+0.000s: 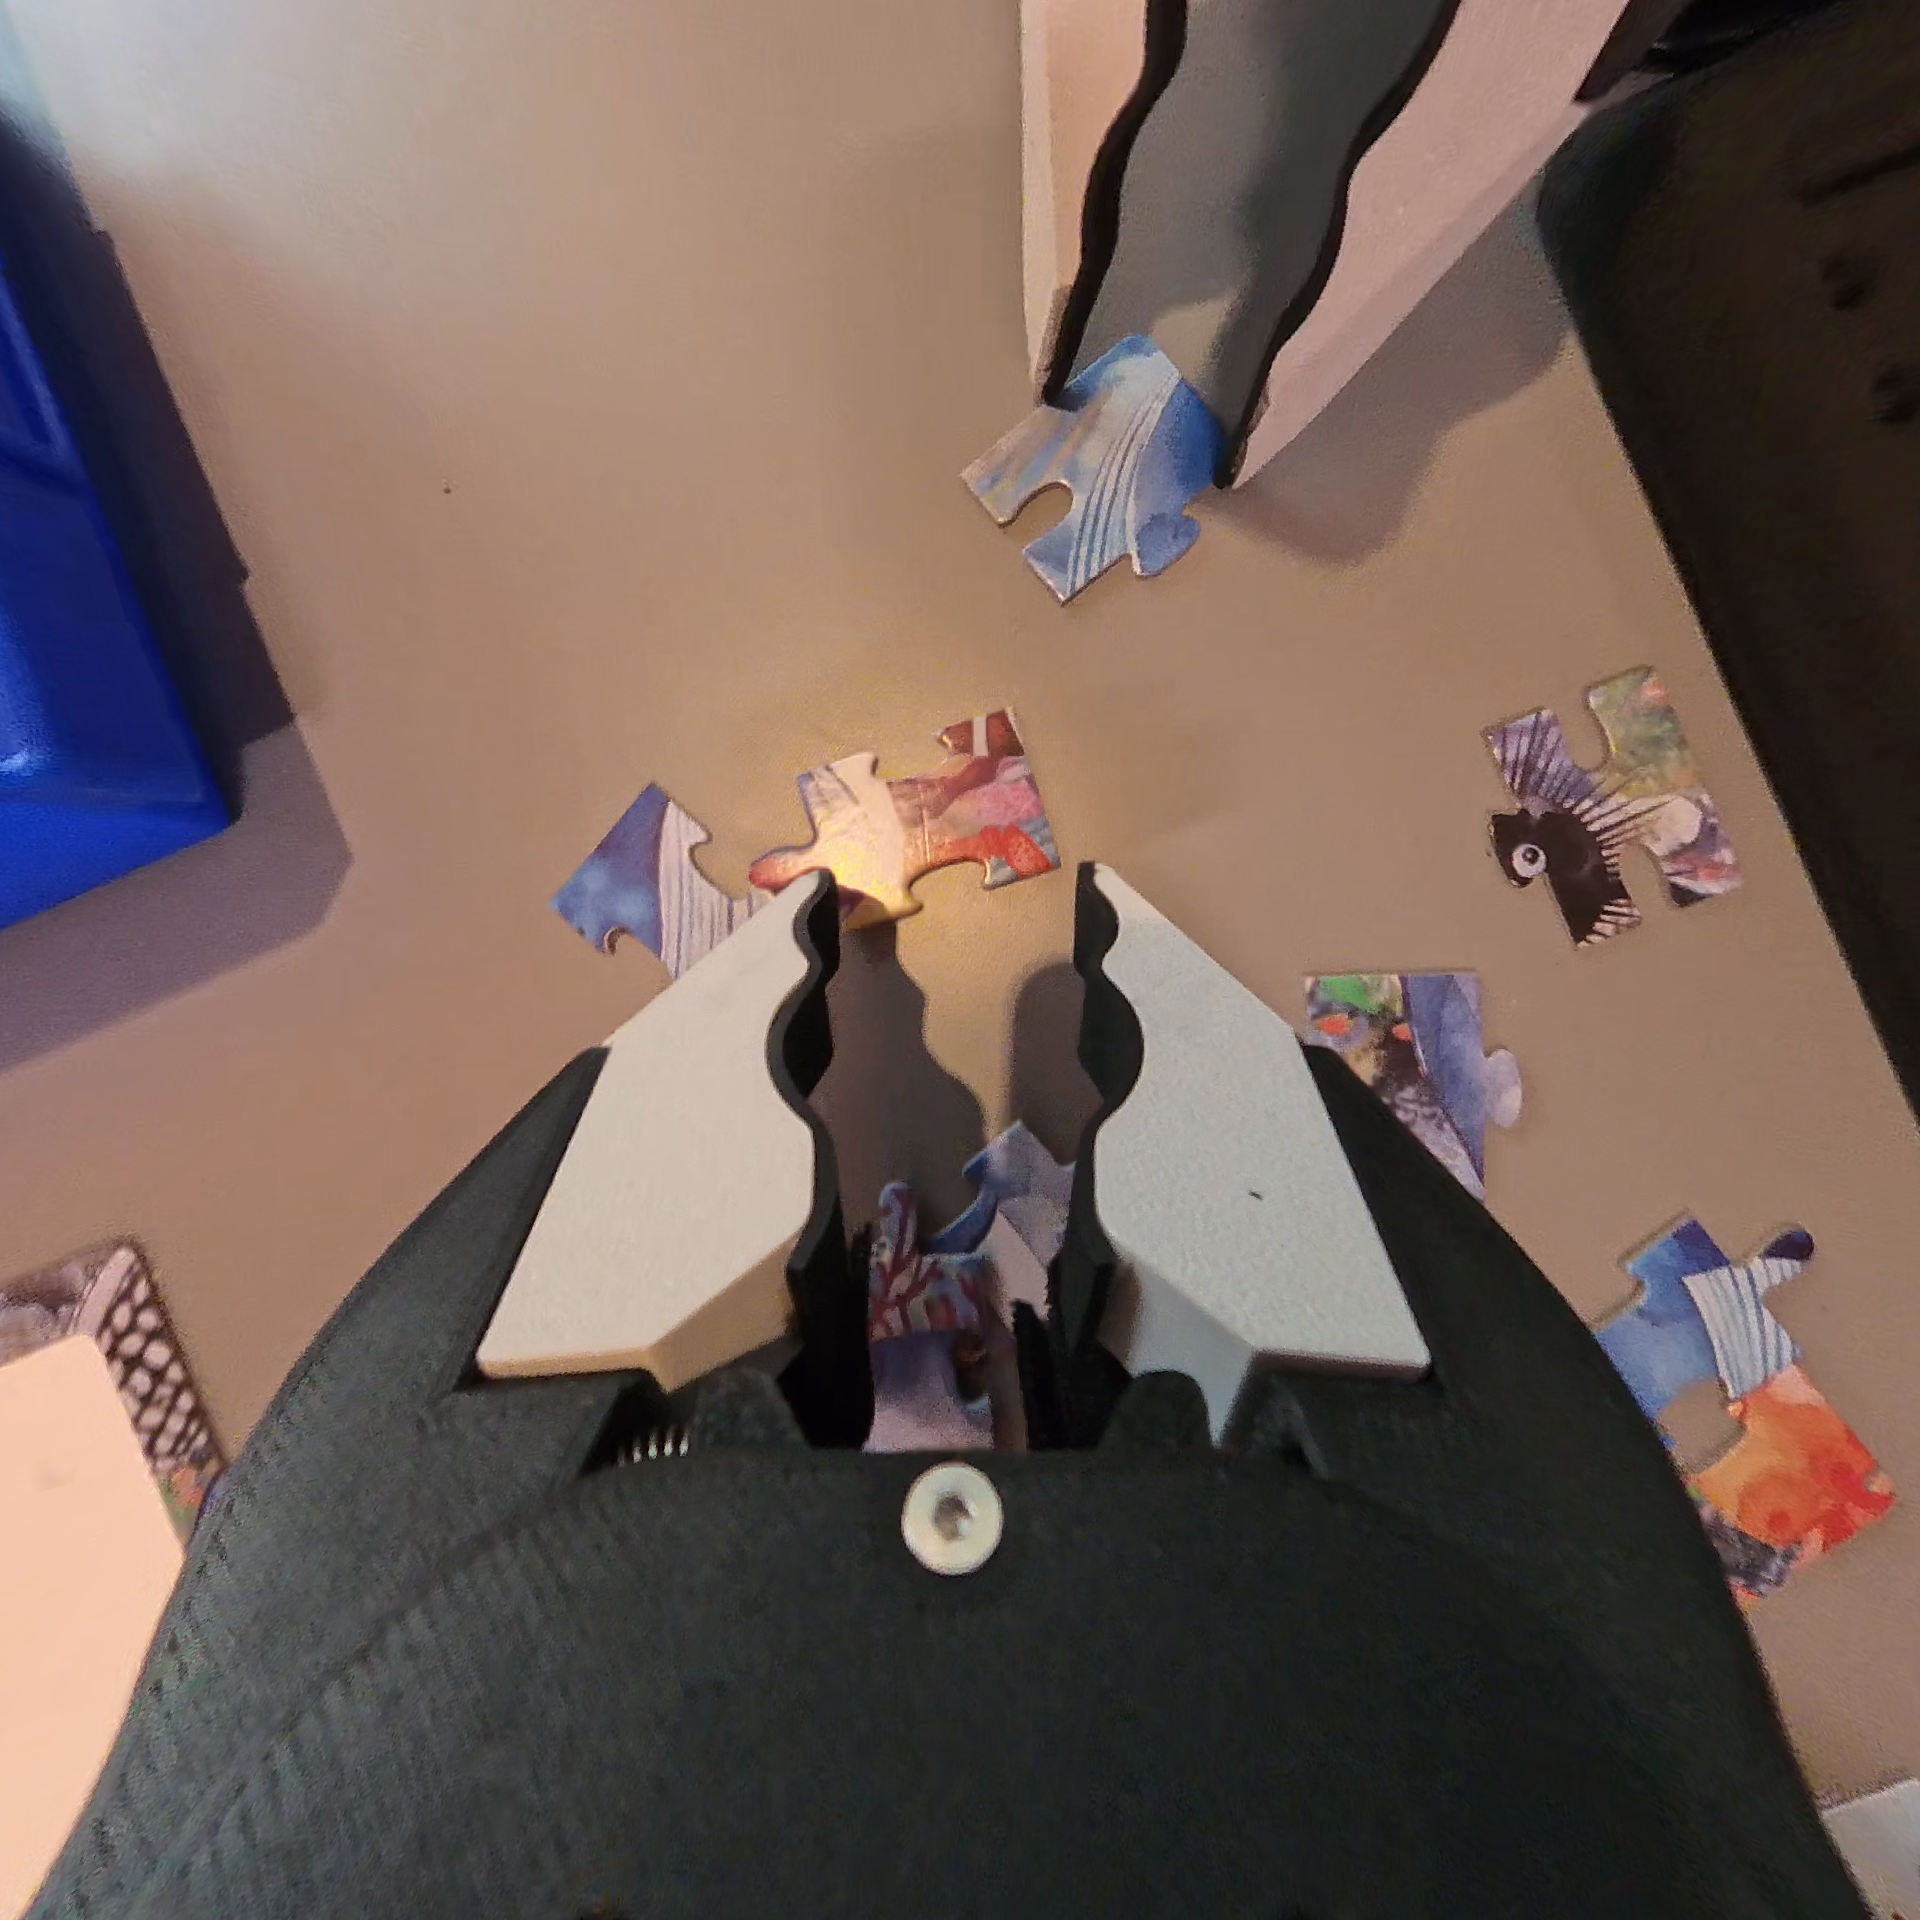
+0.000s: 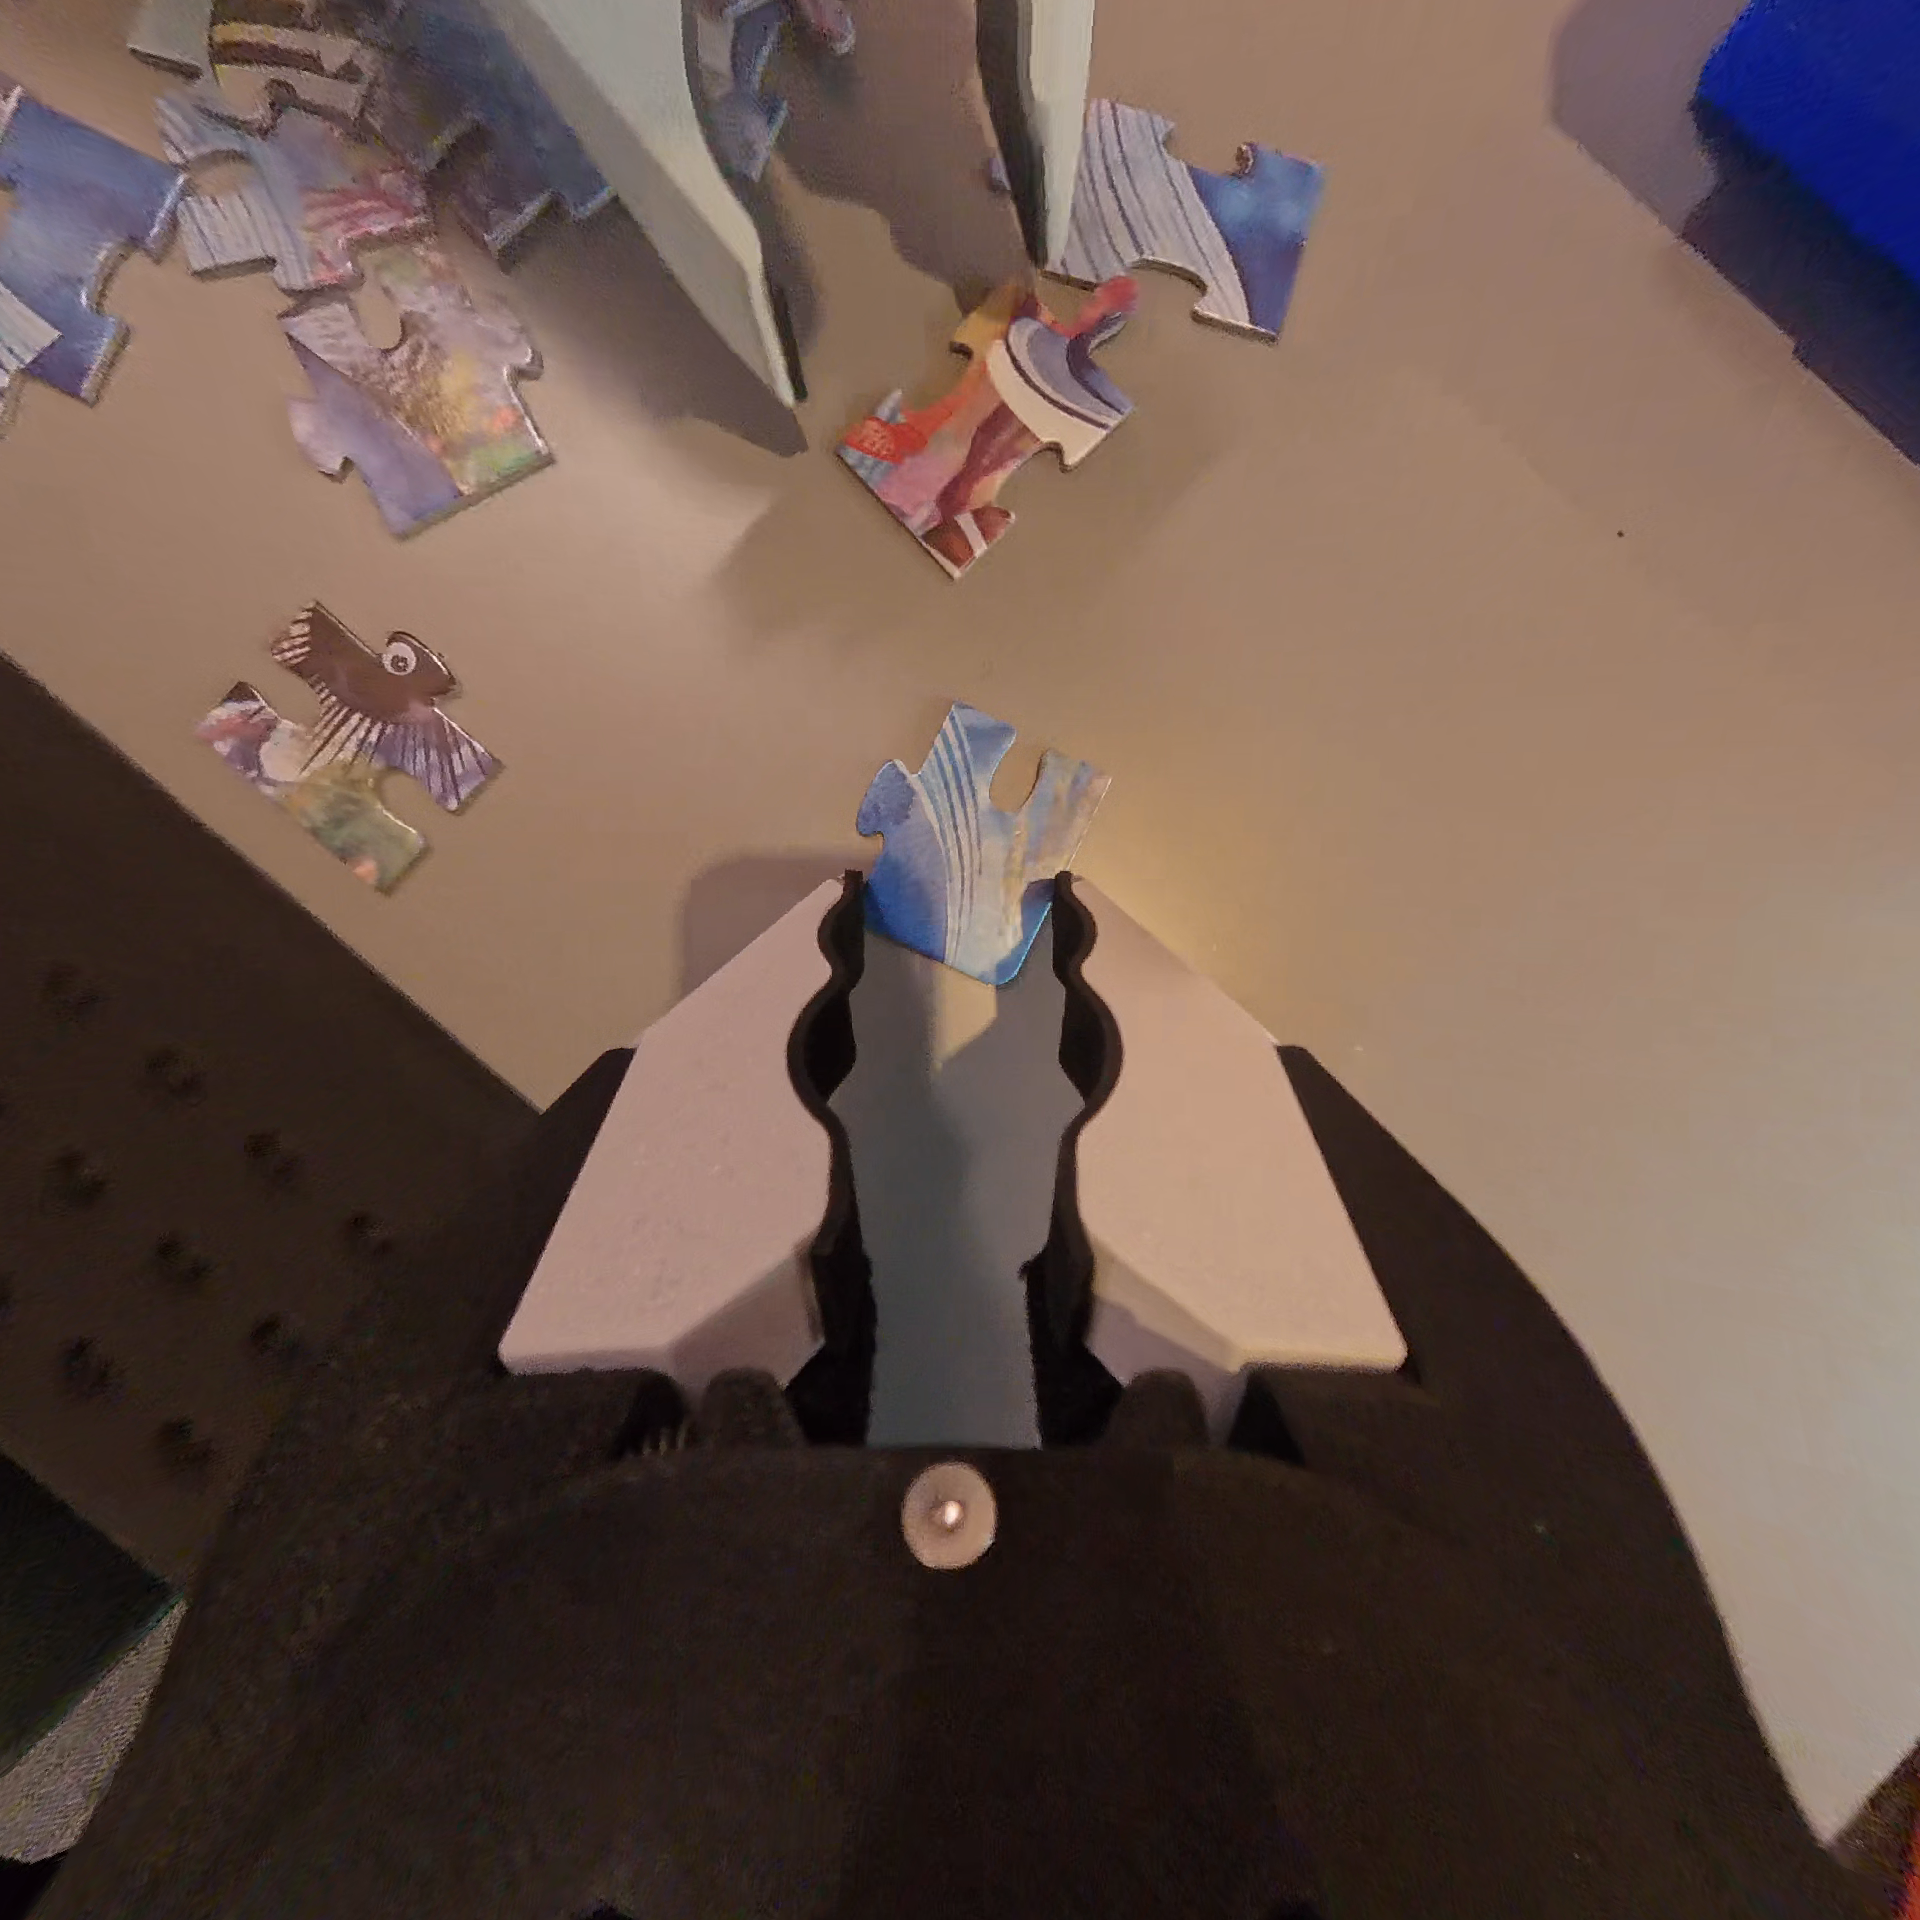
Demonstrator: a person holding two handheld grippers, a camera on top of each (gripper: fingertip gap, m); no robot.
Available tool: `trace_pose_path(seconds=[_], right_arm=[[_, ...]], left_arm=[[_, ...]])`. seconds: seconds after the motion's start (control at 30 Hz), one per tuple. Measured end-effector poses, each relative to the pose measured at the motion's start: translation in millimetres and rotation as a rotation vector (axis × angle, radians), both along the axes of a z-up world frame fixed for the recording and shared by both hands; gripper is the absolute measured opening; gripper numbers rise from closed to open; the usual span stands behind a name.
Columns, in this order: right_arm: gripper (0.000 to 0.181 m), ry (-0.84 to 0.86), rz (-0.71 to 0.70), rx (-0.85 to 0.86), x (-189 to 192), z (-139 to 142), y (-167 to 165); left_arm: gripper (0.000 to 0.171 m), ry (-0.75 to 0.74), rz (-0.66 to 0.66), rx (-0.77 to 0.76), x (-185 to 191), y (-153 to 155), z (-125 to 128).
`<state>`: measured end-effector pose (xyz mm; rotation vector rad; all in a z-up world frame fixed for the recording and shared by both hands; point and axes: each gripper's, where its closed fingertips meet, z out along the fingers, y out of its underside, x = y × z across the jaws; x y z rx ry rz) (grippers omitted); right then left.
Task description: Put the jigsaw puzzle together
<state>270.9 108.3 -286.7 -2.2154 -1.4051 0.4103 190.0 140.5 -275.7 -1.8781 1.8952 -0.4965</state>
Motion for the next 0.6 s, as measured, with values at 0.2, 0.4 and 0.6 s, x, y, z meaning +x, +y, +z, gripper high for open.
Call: trace_pose_path(seconds=[0.2, 0.4, 0.6], right_arm=[[0.034, 0.044, -0.001, -0.01, -1, 0, 7], [0.034, 0.061, -0.028, -0.001, -8, 0, 17], [0.034, 0.07, -0.04, 0.002, -15, 0, 19]], left_arm=[[0.047, 0.032, -0.014, -0.049, 6, -7, -11], [0.044, 0.058, -0.034, -0.074, -2, -24, -11], [0.043, 0.068, -0.032, -0.078, -17, -41, -10]])
